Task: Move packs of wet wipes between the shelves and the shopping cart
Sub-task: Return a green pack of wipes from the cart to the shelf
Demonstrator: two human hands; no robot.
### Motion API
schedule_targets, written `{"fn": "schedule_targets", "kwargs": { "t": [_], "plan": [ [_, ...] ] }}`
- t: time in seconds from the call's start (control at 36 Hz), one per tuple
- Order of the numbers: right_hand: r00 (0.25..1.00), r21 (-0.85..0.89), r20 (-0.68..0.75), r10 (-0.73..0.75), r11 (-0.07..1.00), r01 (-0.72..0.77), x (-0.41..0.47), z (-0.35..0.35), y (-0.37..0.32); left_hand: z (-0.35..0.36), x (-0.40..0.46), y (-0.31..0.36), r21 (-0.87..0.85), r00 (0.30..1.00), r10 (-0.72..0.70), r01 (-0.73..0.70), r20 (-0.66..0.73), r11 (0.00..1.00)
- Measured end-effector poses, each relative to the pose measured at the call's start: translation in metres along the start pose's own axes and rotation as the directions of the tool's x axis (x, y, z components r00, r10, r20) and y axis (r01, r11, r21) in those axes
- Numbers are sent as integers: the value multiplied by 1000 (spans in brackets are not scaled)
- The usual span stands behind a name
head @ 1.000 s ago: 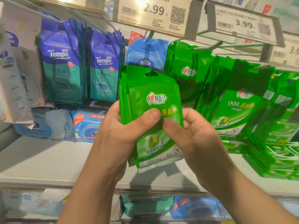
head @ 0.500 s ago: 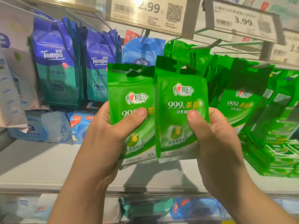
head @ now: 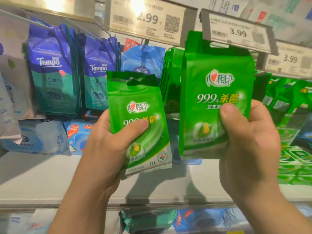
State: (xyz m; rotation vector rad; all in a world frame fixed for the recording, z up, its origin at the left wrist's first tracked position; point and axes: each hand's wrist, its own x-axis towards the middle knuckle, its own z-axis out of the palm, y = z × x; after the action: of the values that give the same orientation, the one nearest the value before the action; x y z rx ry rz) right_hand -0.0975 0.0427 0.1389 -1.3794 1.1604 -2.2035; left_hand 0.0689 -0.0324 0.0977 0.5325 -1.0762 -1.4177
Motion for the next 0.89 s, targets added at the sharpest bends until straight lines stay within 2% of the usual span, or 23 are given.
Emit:
{"fn": "schedule_targets", "kwargs": {
  "t": [0.36,0.58,0.89],
  "plan": [
    [999,-47,-35,10,999,-12,4,0,8,-1,1,-3,-48,999,-39,39,6,998],
    [998,-45,-53,-40,998,38,14,2,7,1,2,-5,-58,998,-58,58,-5,997],
    [988,30,-57,141,990,-139,8,1,24,-1,-2,-3,-2,994,-101,101,-28,995]
  ]
}}
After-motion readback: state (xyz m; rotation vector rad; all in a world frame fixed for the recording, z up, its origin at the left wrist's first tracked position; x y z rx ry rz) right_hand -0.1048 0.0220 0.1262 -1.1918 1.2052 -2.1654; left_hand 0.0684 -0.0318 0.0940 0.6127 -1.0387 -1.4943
